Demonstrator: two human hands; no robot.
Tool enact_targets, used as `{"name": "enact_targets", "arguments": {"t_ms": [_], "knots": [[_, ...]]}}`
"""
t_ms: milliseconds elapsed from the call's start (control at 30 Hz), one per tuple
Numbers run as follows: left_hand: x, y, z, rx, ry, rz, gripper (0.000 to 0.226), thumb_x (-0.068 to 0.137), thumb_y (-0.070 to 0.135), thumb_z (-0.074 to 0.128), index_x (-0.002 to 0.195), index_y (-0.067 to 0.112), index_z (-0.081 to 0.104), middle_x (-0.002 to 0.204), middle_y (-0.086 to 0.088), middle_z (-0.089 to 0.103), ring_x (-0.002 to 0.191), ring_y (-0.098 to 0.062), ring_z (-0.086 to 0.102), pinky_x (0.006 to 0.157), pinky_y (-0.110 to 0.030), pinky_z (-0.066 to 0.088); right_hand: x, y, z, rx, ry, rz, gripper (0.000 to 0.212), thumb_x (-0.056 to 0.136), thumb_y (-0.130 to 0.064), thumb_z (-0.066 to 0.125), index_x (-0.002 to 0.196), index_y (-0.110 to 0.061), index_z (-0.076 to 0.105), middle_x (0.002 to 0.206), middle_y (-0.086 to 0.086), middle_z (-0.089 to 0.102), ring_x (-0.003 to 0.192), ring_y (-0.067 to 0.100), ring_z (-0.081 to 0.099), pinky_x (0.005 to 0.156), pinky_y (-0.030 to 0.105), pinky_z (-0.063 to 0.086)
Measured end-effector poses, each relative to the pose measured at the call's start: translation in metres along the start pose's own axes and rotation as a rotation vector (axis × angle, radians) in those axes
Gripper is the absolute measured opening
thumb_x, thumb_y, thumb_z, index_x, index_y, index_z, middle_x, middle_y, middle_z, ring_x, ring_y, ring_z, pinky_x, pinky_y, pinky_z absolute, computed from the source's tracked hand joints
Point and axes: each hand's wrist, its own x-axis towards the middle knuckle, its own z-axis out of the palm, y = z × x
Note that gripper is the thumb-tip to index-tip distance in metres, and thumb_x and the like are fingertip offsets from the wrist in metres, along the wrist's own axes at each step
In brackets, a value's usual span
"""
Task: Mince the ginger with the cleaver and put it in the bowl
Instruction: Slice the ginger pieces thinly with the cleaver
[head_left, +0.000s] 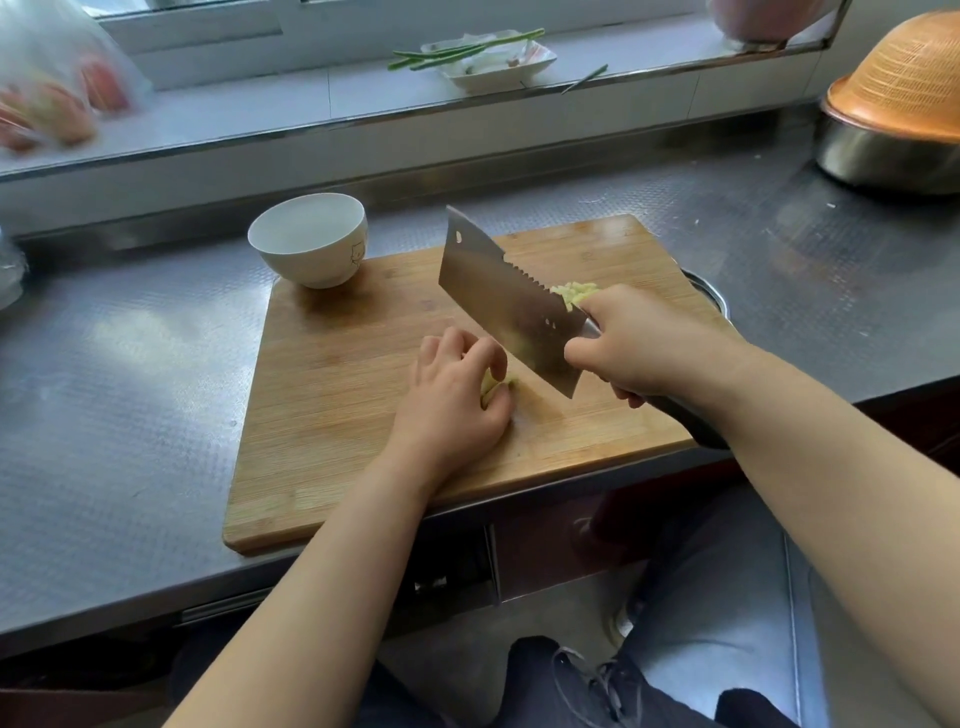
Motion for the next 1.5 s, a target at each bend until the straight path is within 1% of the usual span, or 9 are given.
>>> {"name": "enact_targets", "arguments": {"t_ms": [100,267,467,667,833,1033,1133,1300,1500], "knots": [[0.0,0.001,0.0,-0.001,-0.003,-0.015,0.013,0.085,0.035,0.055,0.094,0.031,0.046,0.112,0.007,0.04,0.111,-0.014,0.032,0.093,-0.036,0.041,-0.002,-0.008,-0.006,0.014,-0.019,-0.038,0.003,0.094,-0.015,0.052,0.094,-0.014,0.055,0.071,0.01,0.06,0.052,0.018,0.058,0.047,0.028,0.05],[0.0,0.002,0.0,-0.003,0.016,-0.022,0.013,0.083,0.034,0.055,0.091,0.027,0.047,0.117,0.003,0.043,0.113,-0.018,0.033,0.093,-0.038,0.041,0.002,-0.021,-0.002,-0.086,-0.058,-0.06,0.014,0.094,-0.018,0.054,0.107,-0.013,0.058,0.074,0.009,0.063,0.055,0.017,0.062,0.048,0.028,0.052],[0.002,-0.001,0.004,-0.008,0.047,-0.014,0.012,0.083,0.03,0.055,0.089,0.024,0.046,0.107,0.0,0.047,0.105,-0.019,0.036,0.091,-0.037,0.041,0.009,-0.026,0.0,-0.152,-0.105,-0.012,0.011,0.094,-0.016,0.053,0.101,-0.008,0.057,0.069,0.013,0.065,0.05,0.02,0.061,0.045,0.028,0.052],[0.003,-0.003,0.006,0.017,0.062,-0.02,0.018,0.085,0.032,0.053,0.095,0.016,0.056,0.104,-0.003,0.049,0.103,-0.02,0.039,0.09,-0.035,0.04,0.019,-0.033,0.012,-0.195,-0.161,0.043,0.014,0.095,-0.011,0.049,0.084,-0.004,0.055,0.062,0.013,0.06,0.045,0.022,0.057,0.04,0.026,0.047],[-0.001,-0.002,0.004,-0.002,0.08,-0.015,0.015,0.085,0.033,0.056,0.093,0.021,0.053,0.105,0.001,0.047,0.103,-0.019,0.037,0.086,-0.034,0.041,0.012,-0.017,0.021,-0.094,-0.084,0.042,0.011,0.094,-0.014,0.05,0.094,-0.007,0.058,0.075,0.017,0.065,0.053,0.026,0.062,0.047,0.032,0.055],[-0.007,-0.004,0.0,-0.036,0.131,-0.015,0.011,0.085,0.03,0.061,0.089,0.024,0.052,0.102,0.009,0.043,0.098,-0.01,0.035,0.084,-0.025,0.034,0.004,-0.009,0.0,0.038,-0.074,0.041,0.008,0.095,-0.011,0.05,0.101,-0.009,0.056,0.075,0.013,0.059,0.055,0.02,0.055,0.047,0.03,0.048],[-0.007,-0.003,-0.002,-0.023,0.103,-0.012,0.01,0.085,0.03,0.061,0.088,0.024,0.052,0.103,0.008,0.046,0.098,-0.011,0.039,0.082,-0.024,0.034,0.001,-0.018,-0.004,0.013,-0.099,0.003,0.004,0.096,-0.013,0.052,0.097,-0.012,0.055,0.075,0.011,0.059,0.054,0.018,0.055,0.045,0.028,0.047],[-0.006,-0.005,0.0,-0.032,0.133,-0.009,0.01,0.084,0.026,0.061,0.087,0.018,0.056,0.103,0.002,0.052,0.098,-0.014,0.041,0.082,-0.029,0.04,0.005,-0.03,0.0,-0.103,-0.128,-0.012,0.007,0.094,-0.012,0.052,0.098,-0.008,0.057,0.081,0.02,0.067,0.056,0.024,0.061,0.051,0.035,0.056],[-0.005,-0.006,0.002,-0.013,0.146,0.0,0.013,0.083,0.025,0.061,0.087,0.014,0.058,0.098,-0.002,0.053,0.097,-0.018,0.044,0.083,-0.031,0.042,0.013,-0.041,0.005,-0.191,-0.19,0.029,0.009,0.096,-0.011,0.049,0.092,-0.006,0.054,0.073,0.014,0.061,0.05,0.021,0.058,0.04,0.026,0.048]]}}
